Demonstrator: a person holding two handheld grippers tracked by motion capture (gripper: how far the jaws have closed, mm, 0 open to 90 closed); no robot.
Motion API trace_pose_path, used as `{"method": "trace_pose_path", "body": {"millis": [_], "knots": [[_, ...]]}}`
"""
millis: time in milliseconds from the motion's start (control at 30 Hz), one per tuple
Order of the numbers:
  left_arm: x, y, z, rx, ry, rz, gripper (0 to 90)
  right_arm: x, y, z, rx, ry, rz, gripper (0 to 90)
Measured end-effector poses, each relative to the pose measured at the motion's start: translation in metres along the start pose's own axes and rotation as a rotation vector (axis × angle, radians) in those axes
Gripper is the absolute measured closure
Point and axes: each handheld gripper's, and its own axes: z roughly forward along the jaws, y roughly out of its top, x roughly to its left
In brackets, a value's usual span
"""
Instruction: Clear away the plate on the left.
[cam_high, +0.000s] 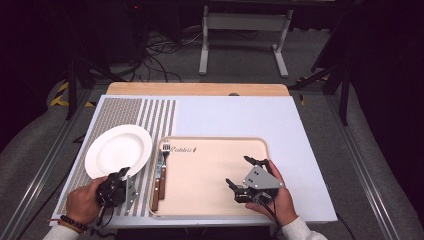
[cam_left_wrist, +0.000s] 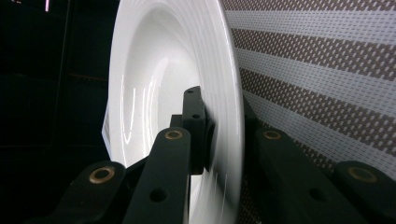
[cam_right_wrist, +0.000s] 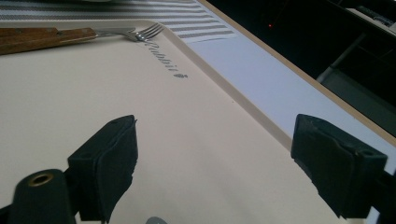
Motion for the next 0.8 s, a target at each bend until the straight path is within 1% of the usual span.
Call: {"method": "trace_pose_path", "body": {"millis": [100,133,233,333,433,633,700,733,800], "knots": [[0.002,0.001,0.0,-0.001,0.007,-0.003,81.8,0.0,0.0,0.0,0.001,-0.002,0.001,15.6],[0.003,0.001,-0.001,-0.004,0.008,-0.012,82.0,-0.001,0.0,0.0,0.0,-0.002,0.001,15.6],[0.006,0.002,-0.001,-0.01,0.017,-0.021,82.0,-0.001,0.0,-0.001,-0.002,-0.006,0.003,15.5],[0.007,0.003,-0.001,-0.01,0.029,-0.019,81.9,-0.002,0.0,-0.001,-0.003,-0.009,0.004,15.5],[0.009,0.003,-0.002,-0.012,0.03,-0.032,81.8,-0.002,0.0,0.0,-0.003,-0.009,0.002,15.5],[0.011,0.005,-0.003,-0.015,0.042,-0.029,81.6,-0.002,0.0,-0.001,-0.005,-0.01,0.005,15.5],[0.012,0.006,-0.004,-0.013,0.052,-0.021,81.7,-0.002,0.0,0.0,-0.003,-0.012,0.006,15.5],[0.014,0.007,-0.005,-0.017,0.063,-0.021,81.7,-0.002,0.0,0.0,-0.003,-0.012,0.008,15.5],[0.015,0.008,-0.006,-0.019,0.067,-0.02,81.7,-0.003,0.0,0.0,-0.004,-0.014,0.01,15.5]]}}
